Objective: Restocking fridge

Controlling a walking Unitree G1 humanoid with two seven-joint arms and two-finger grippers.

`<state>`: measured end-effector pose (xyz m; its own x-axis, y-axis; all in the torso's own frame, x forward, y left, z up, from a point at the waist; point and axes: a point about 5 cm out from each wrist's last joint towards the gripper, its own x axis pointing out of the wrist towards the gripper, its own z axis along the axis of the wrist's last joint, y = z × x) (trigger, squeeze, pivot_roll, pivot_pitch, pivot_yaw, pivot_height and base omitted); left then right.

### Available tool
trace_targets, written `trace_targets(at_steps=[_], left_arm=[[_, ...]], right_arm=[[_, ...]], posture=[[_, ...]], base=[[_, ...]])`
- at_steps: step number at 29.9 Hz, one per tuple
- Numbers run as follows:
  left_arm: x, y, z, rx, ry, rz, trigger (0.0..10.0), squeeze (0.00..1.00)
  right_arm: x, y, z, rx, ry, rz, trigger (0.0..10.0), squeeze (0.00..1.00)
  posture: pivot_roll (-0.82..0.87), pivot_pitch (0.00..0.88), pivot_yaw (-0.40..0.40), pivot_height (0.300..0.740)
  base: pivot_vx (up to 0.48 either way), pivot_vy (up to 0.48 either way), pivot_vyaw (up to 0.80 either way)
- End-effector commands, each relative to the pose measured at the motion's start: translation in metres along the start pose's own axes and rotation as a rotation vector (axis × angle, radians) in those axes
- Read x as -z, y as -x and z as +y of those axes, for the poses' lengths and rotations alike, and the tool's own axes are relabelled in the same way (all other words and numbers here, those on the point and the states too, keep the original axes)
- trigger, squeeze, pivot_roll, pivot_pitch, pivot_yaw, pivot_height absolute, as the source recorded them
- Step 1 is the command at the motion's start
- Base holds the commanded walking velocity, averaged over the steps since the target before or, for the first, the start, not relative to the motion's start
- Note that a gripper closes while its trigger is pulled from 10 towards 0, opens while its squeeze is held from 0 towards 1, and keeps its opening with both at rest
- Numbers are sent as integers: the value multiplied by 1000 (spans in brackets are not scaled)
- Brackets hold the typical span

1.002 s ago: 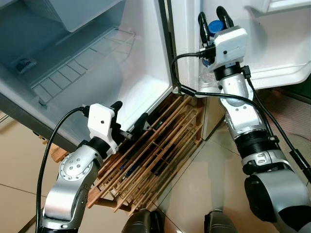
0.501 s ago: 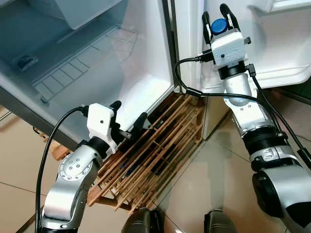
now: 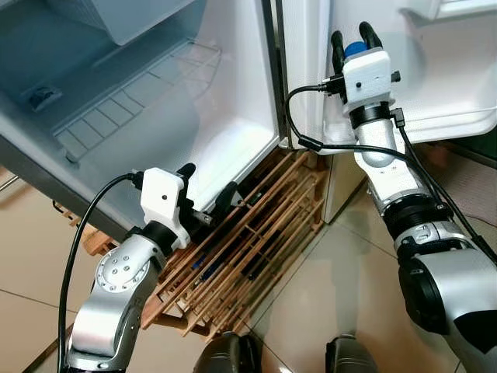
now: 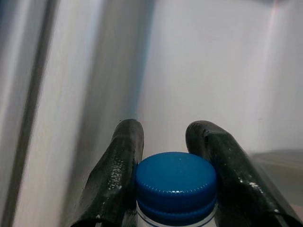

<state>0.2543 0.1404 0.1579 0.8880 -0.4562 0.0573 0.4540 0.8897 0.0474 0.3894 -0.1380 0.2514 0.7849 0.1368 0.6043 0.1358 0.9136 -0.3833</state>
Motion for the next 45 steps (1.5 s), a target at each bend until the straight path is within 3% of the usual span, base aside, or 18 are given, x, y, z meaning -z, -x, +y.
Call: trace_targets(at_steps=[1, 2, 3, 4, 8, 12, 15, 21, 28, 31, 36, 39, 41, 45], left_arm=[[-1, 2, 2, -7, -18, 5, 10000, 0], [-1, 2, 1, -5, -18, 5, 10000, 0], [0, 2, 1, -3, -18, 6, 10000, 0], [0, 3, 0, -1, -18, 7, 10000, 0], [0, 3, -1, 2, -20, 6, 10000, 0], [0, 1, 0, 3, -22, 6, 10000, 0], [0, 1, 0, 5, -23, 5, 10000, 0], [1, -1, -1, 5, -21, 5, 10000, 0], [3, -4, -1, -6, -5, 9, 10000, 0], [5, -5, -1, -20, 20, 18, 10000, 0], [6, -9, -1, -24, 27, 16, 10000, 0], [9, -12, -6, 1, 37, 33, 10000, 0], [6, -14, -19, 108, 28, 20, 10000, 0], [4, -17, -27, 175, 12, -3, 10000, 0]], right_arm=[[-7, -6, 2, 17, -25, -18, 10000, 0], [-4, -7, -3, 48, -49, 1, 10000, 565], [-3, -7, -5, 67, -65, 16, 10000, 894], [0, -7, -10, 101, -78, 42, 10000, 1000], [5, -8, -22, 181, -113, 88, 10000, 1000], [18, -5, -45, 333, -184, 180, 10000, 1000], [19, -4, -49, 342, -182, 185, 10000, 1000], [13, -9, -46, 321, -203, 163, 10000, 1000], [18, -9, -37, 310, -276, 233, 10000, 1000], [23, -6, -29, 310, -361, 296, 10000, 1000], [24, -5, -21, 298, -419, 331, 10000, 1000], [24, -4, -19, 291, -430, 344, 10000, 1000], [22, -3, -16, 273, -424, 340, 10000, 1000], [22, -3, -16, 260, -420, 341, 10000, 1000]], posture=[[128, 155, 198, 724], [125, 158, 197, 724], [125, 158, 197, 724], [125, 158, 197, 724], [126, 158, 197, 724], [122, 153, 197, 724], [121, 152, 198, 724], [113, 150, 190, 724], [109, 147, 185, 724], [109, 137, 179, 724], [102, 130, 170, 724], [93, 124, 158, 724], [86, 120, 151, 724], [80, 118, 143, 724]], base=[[0, 0, 0], [0, 0, 0], [0, 0, 0], [0, 0, 0], [0, 0, 0], [0, 0, 0], [0, 0, 0], [0, 0, 0], [0, 0, 0], [0, 0, 0], [0, 0, 0], [0, 0, 0], [0, 0, 0], [0, 0, 0]])
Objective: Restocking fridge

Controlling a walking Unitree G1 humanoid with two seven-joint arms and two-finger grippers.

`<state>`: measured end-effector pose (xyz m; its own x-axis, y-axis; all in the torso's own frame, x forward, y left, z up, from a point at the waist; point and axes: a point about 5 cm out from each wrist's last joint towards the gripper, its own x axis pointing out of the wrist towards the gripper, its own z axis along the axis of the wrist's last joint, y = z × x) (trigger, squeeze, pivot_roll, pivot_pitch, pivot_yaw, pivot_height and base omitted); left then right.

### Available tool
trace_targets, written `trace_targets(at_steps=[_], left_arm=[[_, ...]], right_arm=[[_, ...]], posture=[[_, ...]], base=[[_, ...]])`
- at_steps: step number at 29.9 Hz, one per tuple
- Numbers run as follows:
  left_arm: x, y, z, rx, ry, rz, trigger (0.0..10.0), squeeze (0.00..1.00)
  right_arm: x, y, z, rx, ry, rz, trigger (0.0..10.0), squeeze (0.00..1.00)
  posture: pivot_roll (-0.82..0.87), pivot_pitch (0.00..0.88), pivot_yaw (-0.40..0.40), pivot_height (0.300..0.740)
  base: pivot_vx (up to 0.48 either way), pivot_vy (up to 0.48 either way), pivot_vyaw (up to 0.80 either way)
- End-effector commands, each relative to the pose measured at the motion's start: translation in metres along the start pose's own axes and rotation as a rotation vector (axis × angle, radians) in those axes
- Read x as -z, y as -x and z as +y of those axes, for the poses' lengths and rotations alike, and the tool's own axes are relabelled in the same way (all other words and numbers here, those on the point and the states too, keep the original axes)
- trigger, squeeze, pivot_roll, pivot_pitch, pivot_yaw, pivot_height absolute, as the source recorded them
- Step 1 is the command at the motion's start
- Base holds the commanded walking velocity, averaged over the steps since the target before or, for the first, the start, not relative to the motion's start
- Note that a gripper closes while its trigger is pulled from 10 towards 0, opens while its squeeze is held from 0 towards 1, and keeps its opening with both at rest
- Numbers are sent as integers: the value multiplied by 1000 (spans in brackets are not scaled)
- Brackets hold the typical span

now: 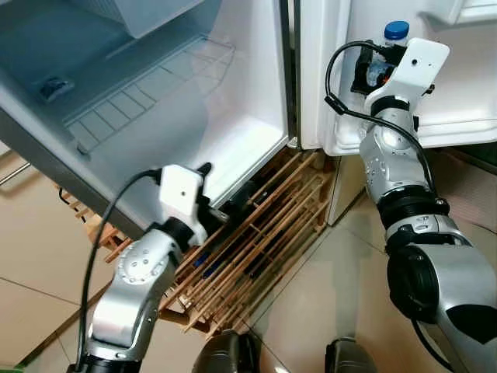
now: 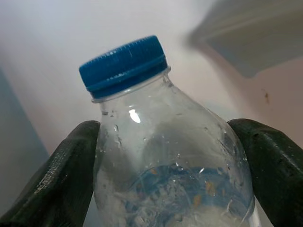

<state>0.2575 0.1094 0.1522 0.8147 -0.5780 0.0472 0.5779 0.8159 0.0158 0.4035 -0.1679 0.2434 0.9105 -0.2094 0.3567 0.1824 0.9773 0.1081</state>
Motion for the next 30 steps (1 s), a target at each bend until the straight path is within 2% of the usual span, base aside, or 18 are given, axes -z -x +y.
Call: trace_targets(at_steps=[1, 3, 8, 17, 25, 26, 27, 28, 29, 30], left_arm=[[1, -2, -3, 73, -48, -16, 10000, 0], [2, -5, -10, 158, -59, -38, 10000, 0], [-2, -13, -14, 223, -69, -79, 10000, 0], [-6, -21, -16, 216, -55, -139, 10000, 0], [2, -28, -14, 204, -46, -126, 10000, 0], [5, -30, -14, 205, -44, -117, 10000, 0], [7, -32, -14, 204, -48, -108, 10000, 0], [9, -33, -13, 195, -53, -106, 10000, 0], [10, -36, -12, 188, -47, -103, 10000, 0], [12, -40, -12, 181, -33, -96, 10000, 0]], right_arm=[[-1, 1, 7, -37, 6, 7, 10000, 1000], [-1, 0, 6, -45, 12, 15, 10000, 1000], [-5, -1, 7, -61, 16, 17, 10000, 1000], [-12, -1, 9, -86, 22, 11, 10000, 1000], [-6, 4, 5, -86, 23, 60, 10000, 1000], [-5, 6, 3, -76, 24, 67, 10000, 804], [-4, 8, 2, -72, 21, 74, 10000, 718], [-2, 10, 1, -70, 24, 81, 10000, 553], [0, 12, -1, -67, 28, 93, 10000, 239], [3, 14, -7, -53, 28, 113, 10000, 0]], posture=[[81, 116, 133, 724], [79, 118, 128, 724], [62, 108, 115, 724], [43, 89, 84, 724], [17, 51, 49, 724], [5, 35, 41, 724], [-1, 24, 35, 724], [-3, 18, 33, 724], [-8, 3, 23, 724], [-12, 0, 13, 724]], base=[[0, 0, 0], [0, 0, 0], [0, 0, 0], [0, 0, 0], [0, 0, 0], [0, 0, 0], [0, 0, 0], [0, 0, 0], [0, 0, 0], [0, 0, 0]])
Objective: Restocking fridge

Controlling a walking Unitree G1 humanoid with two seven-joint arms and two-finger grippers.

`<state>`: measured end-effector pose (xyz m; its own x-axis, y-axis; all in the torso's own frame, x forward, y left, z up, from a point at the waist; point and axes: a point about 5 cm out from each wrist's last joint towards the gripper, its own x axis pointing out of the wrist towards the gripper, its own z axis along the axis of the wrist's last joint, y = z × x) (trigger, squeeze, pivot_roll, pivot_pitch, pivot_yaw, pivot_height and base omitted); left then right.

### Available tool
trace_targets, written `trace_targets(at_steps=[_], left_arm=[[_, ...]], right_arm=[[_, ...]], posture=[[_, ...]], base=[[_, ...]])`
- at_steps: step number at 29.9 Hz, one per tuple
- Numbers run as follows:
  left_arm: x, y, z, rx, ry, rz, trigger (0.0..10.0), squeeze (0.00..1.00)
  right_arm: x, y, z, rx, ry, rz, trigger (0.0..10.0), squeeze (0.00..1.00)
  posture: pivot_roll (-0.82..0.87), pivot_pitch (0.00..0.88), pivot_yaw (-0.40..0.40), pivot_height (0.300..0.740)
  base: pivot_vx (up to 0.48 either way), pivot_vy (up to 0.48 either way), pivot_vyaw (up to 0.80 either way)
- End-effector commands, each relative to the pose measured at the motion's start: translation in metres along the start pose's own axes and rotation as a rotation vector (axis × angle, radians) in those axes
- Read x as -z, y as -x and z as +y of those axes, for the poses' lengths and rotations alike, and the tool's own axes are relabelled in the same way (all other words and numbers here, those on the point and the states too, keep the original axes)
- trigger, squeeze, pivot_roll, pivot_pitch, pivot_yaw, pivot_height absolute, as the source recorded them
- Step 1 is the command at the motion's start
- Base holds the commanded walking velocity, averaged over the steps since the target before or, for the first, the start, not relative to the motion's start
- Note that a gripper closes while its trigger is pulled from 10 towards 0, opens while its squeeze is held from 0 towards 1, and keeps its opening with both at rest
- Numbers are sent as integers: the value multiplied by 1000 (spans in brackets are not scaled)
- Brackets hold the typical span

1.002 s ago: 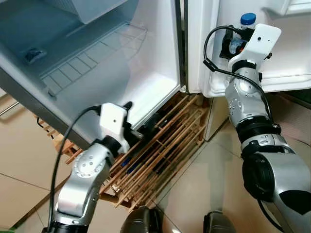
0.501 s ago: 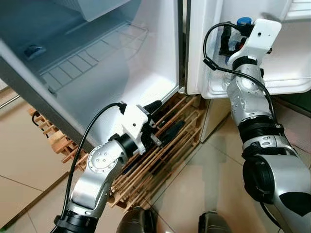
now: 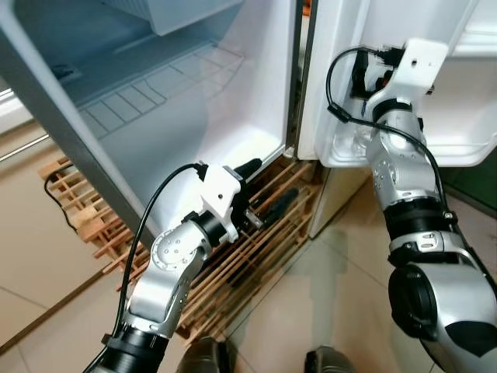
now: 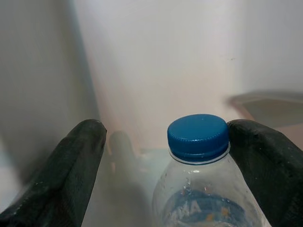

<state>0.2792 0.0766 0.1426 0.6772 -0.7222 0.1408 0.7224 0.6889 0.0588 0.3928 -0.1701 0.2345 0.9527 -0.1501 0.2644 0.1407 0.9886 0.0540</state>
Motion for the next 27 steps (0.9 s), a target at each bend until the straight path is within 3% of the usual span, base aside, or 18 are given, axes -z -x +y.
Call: trace_targets(at_steps=[1, 3, 10, 16, 21, 24, 27], left_arm=[[1, -3, 3, -14, -9, 7, 10000, 0], [4, -8, 5, -17, 0, 11, 10000, 0], [9, -12, 8, -35, -9, 23, 10000, 0], [18, -7, 20, -144, -35, 50, 10000, 0], [23, 9, 31, -274, -42, 59, 10000, 0], [32, 37, 41, -499, -19, 92, 10000, 0], [42, 63, 52, -670, -2, 144, 10000, 0]], right_arm=[[-1, 2, -2, 4, -10, 11, 10000, 0], [8, 10, -13, 34, -10, 54, 10000, 0], [26, 31, -19, 13, 37, 124, 10000, 0], [50, 68, -34, 4, 111, 212, 10000, 0], [63, 109, -30, -131, 188, 195, 10000, 0], [86, 157, -42, -213, 234, 239, 10000, 0], [94, 184, -55, -214, 241, 245, 10000, 0]], posture=[[-12, 0, 13, 724], [-29, 0, 2, 724], [-45, 0, -11, 724], [-61, 0, -24, 724], [-52, 0, -36, 724], [-52, 0, -39, 724], [-47, 0, -44, 724]], base=[[0, 0, 0], [0, 0, 0], [0, 0, 0], [0, 0, 0], [0, 0, 0], [0, 0, 0], [0, 0, 0]])
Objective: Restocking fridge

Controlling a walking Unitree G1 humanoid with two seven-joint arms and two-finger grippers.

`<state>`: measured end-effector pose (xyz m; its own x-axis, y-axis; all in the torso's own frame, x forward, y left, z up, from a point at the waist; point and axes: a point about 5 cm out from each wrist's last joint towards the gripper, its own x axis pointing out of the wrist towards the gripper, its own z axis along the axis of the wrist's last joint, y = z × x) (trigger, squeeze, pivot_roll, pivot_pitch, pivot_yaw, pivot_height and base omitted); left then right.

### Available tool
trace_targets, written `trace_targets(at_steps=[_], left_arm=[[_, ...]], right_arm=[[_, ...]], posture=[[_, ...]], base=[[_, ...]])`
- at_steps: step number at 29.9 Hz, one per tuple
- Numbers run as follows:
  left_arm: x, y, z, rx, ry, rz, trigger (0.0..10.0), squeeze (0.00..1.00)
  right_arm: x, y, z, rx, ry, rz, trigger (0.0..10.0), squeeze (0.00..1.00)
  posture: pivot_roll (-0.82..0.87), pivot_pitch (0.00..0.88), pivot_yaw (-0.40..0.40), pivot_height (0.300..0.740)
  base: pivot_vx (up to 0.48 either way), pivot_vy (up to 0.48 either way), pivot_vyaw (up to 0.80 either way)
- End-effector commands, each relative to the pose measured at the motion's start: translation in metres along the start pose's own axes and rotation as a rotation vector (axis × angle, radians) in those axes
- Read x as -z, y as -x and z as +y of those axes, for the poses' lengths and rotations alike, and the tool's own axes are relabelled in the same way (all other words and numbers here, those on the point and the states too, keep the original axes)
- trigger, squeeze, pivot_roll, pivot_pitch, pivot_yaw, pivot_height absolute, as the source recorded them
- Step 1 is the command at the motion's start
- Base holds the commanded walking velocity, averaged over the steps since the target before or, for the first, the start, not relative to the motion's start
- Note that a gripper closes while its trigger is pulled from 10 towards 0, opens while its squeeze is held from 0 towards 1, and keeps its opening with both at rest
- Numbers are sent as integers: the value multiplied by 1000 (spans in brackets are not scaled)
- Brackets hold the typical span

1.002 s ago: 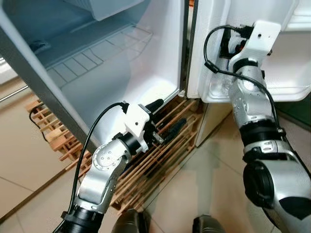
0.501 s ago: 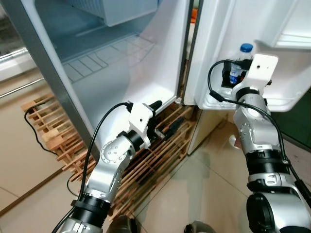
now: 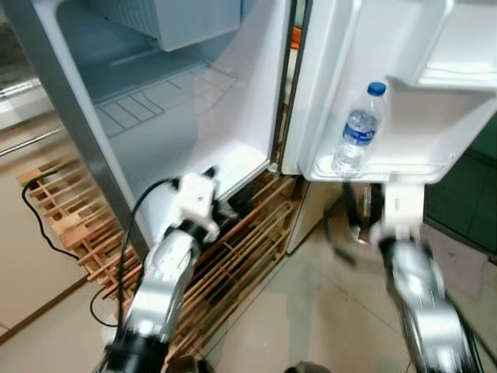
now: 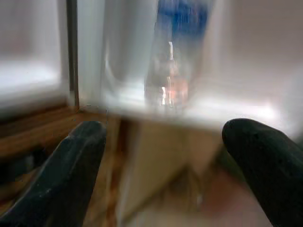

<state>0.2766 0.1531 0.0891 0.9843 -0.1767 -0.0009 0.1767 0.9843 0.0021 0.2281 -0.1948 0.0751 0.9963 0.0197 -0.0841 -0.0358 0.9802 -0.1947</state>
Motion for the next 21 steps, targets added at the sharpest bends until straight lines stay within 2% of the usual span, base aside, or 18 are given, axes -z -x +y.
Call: trace_targets(at_steps=[1, 3, 7, 10, 15, 21], left_arm=[[-1, 4, 12, -83, 2, 9, 10000, 0], [-1, 4, 12, -83, 2, 9, 10000, 0], [-8, 12, 10, -22, -60, -41, 10000, 0], [-14, 12, 4, 13, -79, -74, 10000, 0], [-26, 2, -8, 63, -127, -117, 10000, 0], [-28, -6, -8, 70, -125, -112, 10000, 0]], right_arm=[[-12, 1, -8, 26, 27, -82, 10000, 0], [-12, 1, -8, 26, 27, -82, 10000, 0], [-11, 2, -6, 34, 12, -88, 10000, 0], [-14, -4, -3, 36, -2, -113, 10000, 0], [-25, -16, 8, 35, -38, -161, 10000, 0], [-24, -19, 12, 36, -54, -158, 10000, 0]], posture=[[-48, 0, -42, 724], [-48, 0, -42, 724], [-42, 0, -42, 724], [-41, 0, -43, 724], [-47, 0, -33, 724], [-61, 0, -20, 724]], base=[[0, 0, 0], [0, 0, 0], [0, 0, 0], [0, 0, 0], [0, 0, 0], [-179, 0, 0]])
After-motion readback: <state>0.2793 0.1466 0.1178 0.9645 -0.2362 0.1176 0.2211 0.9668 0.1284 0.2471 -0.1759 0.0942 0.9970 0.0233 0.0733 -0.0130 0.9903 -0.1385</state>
